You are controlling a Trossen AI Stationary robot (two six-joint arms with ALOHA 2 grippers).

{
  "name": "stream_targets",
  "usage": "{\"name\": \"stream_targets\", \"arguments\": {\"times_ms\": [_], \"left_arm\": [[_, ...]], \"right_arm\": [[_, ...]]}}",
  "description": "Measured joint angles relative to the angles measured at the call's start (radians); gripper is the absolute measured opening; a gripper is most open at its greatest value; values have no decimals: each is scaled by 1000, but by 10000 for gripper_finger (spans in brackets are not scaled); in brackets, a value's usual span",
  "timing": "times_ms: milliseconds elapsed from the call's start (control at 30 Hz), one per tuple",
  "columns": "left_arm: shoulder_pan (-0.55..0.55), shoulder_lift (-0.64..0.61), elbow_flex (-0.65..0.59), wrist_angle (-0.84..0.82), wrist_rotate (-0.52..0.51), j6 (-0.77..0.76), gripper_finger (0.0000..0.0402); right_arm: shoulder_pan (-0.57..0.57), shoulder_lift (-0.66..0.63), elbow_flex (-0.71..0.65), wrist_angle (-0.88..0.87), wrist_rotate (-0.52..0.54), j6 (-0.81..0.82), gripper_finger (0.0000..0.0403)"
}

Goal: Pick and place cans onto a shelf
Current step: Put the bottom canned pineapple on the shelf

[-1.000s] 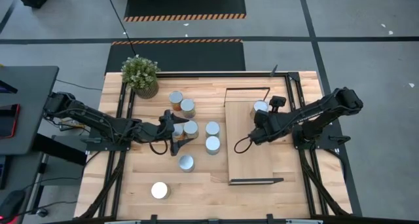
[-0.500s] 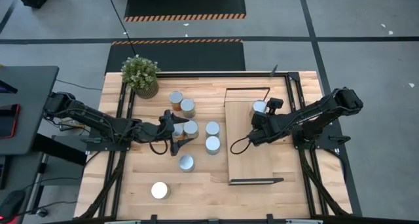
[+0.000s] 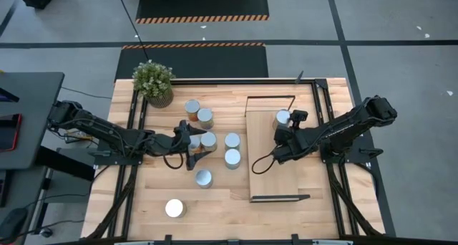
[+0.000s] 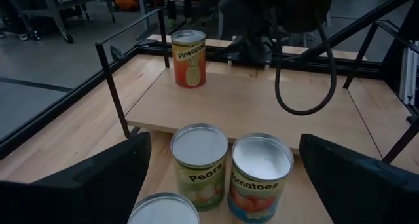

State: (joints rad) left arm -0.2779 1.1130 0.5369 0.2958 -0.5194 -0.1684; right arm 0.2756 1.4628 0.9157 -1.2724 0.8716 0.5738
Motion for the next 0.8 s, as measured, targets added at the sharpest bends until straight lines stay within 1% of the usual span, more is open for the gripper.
{"name": "stream_targets", "arguments": {"times_ms": [133,233,367,700,800], "left_arm": [[-1,0,0,0,0,-3,396],[-2,0,0,0,0,-3,396],[0,0,0,0,0,-2,396],[0,0,0,0,0,-1,396],[0,0,0,0,0,-2,396]], "right_arm": [[-1,0,0,-12,9,2,366],[-8,0,0,-1,50,0,366],[-25,0,0,30,76,-28,366],[-78,0,0,168,123,-142,366],[-84,0,0,212,123,-167,366]]}}
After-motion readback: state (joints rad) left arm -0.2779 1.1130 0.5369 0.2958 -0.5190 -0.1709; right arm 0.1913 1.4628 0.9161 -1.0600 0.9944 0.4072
